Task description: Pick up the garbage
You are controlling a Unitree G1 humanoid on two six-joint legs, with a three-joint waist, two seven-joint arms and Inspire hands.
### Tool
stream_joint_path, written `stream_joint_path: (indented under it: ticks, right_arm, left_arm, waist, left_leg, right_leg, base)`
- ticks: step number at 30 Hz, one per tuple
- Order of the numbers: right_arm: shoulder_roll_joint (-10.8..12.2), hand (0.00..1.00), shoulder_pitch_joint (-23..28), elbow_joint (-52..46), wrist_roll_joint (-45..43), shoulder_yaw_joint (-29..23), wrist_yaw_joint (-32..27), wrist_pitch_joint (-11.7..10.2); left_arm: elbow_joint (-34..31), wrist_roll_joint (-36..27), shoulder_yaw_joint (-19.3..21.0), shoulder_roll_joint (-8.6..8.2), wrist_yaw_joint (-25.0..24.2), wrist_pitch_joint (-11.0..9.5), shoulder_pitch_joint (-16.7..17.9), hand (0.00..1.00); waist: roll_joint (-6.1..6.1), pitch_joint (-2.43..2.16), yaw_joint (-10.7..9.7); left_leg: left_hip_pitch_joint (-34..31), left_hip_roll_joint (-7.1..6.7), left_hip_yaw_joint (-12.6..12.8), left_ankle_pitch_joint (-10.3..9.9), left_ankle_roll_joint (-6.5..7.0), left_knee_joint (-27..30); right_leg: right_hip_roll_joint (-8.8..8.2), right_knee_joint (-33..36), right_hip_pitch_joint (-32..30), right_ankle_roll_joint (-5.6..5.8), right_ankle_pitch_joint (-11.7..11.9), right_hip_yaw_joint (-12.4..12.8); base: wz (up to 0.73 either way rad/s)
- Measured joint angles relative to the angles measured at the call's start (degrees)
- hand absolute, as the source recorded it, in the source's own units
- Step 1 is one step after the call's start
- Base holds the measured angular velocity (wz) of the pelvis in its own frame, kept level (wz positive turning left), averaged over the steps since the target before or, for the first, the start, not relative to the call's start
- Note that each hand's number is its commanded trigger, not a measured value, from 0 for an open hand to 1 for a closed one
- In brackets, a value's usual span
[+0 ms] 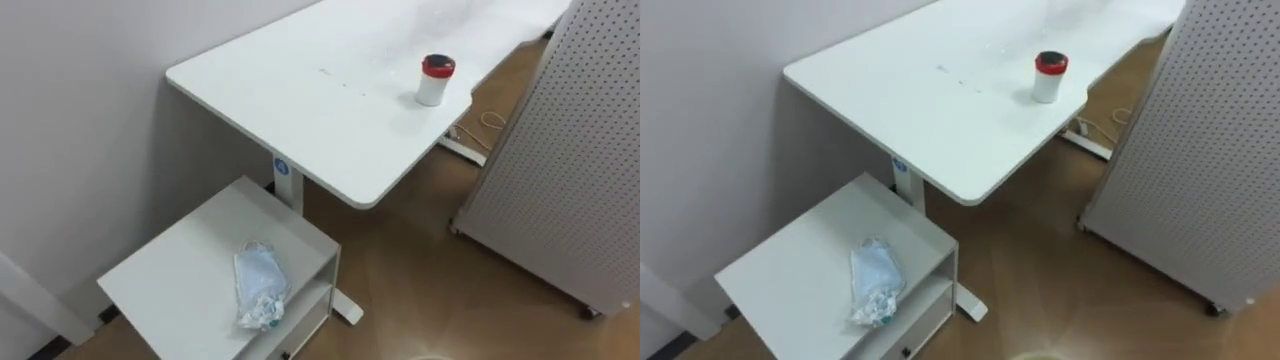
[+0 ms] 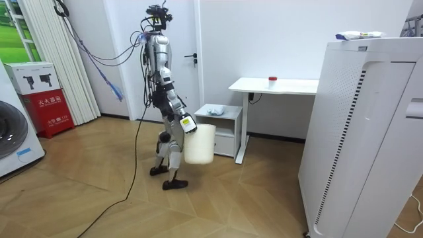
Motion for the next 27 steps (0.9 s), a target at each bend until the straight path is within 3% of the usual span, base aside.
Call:
stream_joint_path:
  ticks: [1, 2, 6, 8, 9, 12, 17, 21, 27]
  right_arm:
    - [0.16, 1.00, -1.43, 0.39, -0.07, -0.58, -0.37, 0.21]
    - [0.24, 1.00, -2.92, 0.66, 0.11, 0.06, -0.36, 0.55]
    - [0.07, 1.00, -4.91, 0.46, -0.40, 3.30, -0.17, 0.80]
    - [-0.06, 1.00, -5.75, 0.21, -0.75, 4.99, -0.47, 1.59]
    - [-0.68, 1.00, -6.22, -0.16, -0.43, 6.28, -0.91, 1.54]
    - [-1.46, 1.00, -7.80, -1.92, 0.71, 8.83, -1.39, 1.48]
    - [-1.06, 1.00, -8.60, -3.23, 0.78, 9.74, -1.44, 1.42]
    - [-0.89, 1.00, -9.37, -4.77, 3.03, 10.57, -1.75, 1.17]
    - [-0.38, 1.00, -10.07, -6.44, 3.21, 10.68, -2.04, 0.80]
  left_arm:
    - [-1.55, 0.12, -1.74, 0.28, 1.23, -1.13, -2.27, 0.00]
    - [-1.55, -0.02, -2.18, 0.38, 2.52, -1.51, -3.45, 0.00]
    - [-0.30, -0.50, -2.47, 1.21, 5.08, -1.54, -7.01, 0.00]
    - [1.57, -1.04, -2.46, 2.20, 6.65, -2.55, -11.57, 0.00]
    - [2.68, -2.33, -2.72, 2.29, 7.84, -3.55, -13.46, 0.00]
    - [3.25, -3.00, -2.79, 2.46, 10.55, -3.93, -16.75, 0.00]
    - [3.75, -2.86, -2.86, 2.41, 13.19, -3.94, -18.32, 0.00]
    - [4.55, -3.93, -4.90, 2.93, 15.42, -3.95, -20.51, 0.00]
    - [5.41, -3.86, -5.36, 3.85, 16.75, -3.95, -22.26, 0.00]
  waist:
    - [0.77, 0.01, 0.67]
    - [0.59, -0.04, 0.93]
    - [1.08, 0.07, 0.92]
    - [2.03, 0.53, -0.38]
    - [2.79, 0.99, -1.46]
    - [3.46, 1.29, -2.94]
    - [3.44, 1.39, -5.18]
    - [3.08, 1.89, -6.82]
    - [2.88, 2.36, -8.12]
  left_leg:
    - [-4.30, 1.78, 2.51, 3.51, 3.31, 1.45]
    - [-5.38, 1.90, 4.37, 3.24, 3.82, 2.33]
    - [-6.55, 1.98, 4.94, 3.21, 3.84, 3.40]
    - [-7.26, 2.61, 5.00, 3.19, 3.81, 3.47]
    - [-7.69, 2.77, 5.07, 3.18, 3.80, 3.64]
    - [-10.42, 3.37, 5.90, 3.04, 3.52, 4.64]
    - [-13.09, 4.76, 6.35, 3.78, 2.32, 5.81]
    - [-16.82, 5.46, 6.38, 4.13, 2.41, 8.00]
    - [-20.30, 6.44, 6.30, 3.80, 2.12, 10.08]
  right_leg:
    - [-0.09, 2.93, -3.57, 1.99, -1.74, 0.01]
    - [-0.61, 3.92, -5.33, 2.41, -2.27, -0.99]
    - [-1.17, 3.52, -7.03, 1.87, -1.77, -4.97]
    - [-0.84, 3.95, -7.52, 1.79, -1.82, -6.06]
    - [-0.75, 5.12, -8.39, 1.60, -1.91, -6.03]
    - [-0.46, 8.89, -13.21, 0.88, -2.33, -4.79]
    - [0.75, 10.13, -16.87, -0.24, -2.04, -4.67]
    - [1.02, 13.06, -20.80, -1.29, -2.08, -4.54]
    - [1.67, 14.40, -24.11, -1.82, -2.37, -4.62]
  base:
    - [0.08]
    - [-0.31]
    - [-0.41]
    - [-0.06]
    - [-0.06]
    - [-0.21]
    - [-0.15]
    - [-0.03]
    - [-0.02]
